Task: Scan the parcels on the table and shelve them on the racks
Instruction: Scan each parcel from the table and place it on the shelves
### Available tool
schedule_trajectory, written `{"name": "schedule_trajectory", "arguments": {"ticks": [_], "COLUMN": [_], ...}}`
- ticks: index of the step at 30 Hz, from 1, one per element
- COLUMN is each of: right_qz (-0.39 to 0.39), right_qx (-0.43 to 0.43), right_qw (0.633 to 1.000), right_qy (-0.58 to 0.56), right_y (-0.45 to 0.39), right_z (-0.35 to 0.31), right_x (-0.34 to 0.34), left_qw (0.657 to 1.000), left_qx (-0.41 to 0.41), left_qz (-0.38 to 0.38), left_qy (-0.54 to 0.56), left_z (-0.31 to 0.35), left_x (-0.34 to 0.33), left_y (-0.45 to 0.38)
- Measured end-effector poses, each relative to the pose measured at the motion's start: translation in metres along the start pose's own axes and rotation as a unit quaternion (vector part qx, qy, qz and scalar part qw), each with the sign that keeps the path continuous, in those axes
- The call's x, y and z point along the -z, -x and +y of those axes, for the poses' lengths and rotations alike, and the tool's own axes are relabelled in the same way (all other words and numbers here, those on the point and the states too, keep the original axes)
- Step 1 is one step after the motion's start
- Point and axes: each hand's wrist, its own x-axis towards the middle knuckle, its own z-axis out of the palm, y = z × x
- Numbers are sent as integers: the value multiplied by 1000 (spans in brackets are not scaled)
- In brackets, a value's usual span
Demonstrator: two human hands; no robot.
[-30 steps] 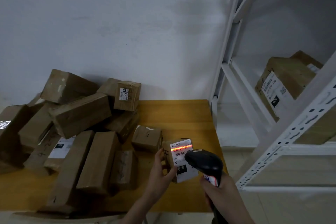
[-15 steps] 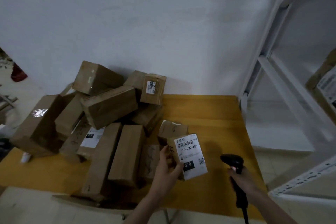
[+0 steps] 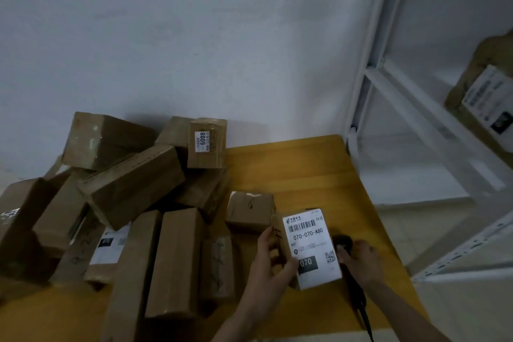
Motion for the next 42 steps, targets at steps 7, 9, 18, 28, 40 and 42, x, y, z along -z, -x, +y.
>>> {"name": "schedule_trajectory", "arguments": {"ticks": [7, 9, 18, 28, 40, 42], "right_qz": [-95, -93, 154, 244, 286, 278], "right_qx": [125, 150, 123, 76, 76, 82], "right_qw": [904, 890, 890, 886, 862, 865], "right_qy": [-399, -421, -412, -387, -411, -409], "right_y": [103, 131, 240, 313, 196, 166], "right_z": [-4, 23, 194, 358, 391, 386], "right_x": [126, 163, 331, 467, 613, 645], "left_qw": [995, 988, 936, 888, 895, 899], "left_qx": [-41, -49, -76, -85, -103, -96], "left_qz": [-92, -142, -336, -444, -430, -424], "left_qy": [-25, -34, -75, -82, -62, -51], "left_z": [26, 34, 52, 61, 120, 136], "left_x": [-105, -149, -386, -587, -759, -784], "left_y": [1, 10, 106, 198, 107, 82]}}
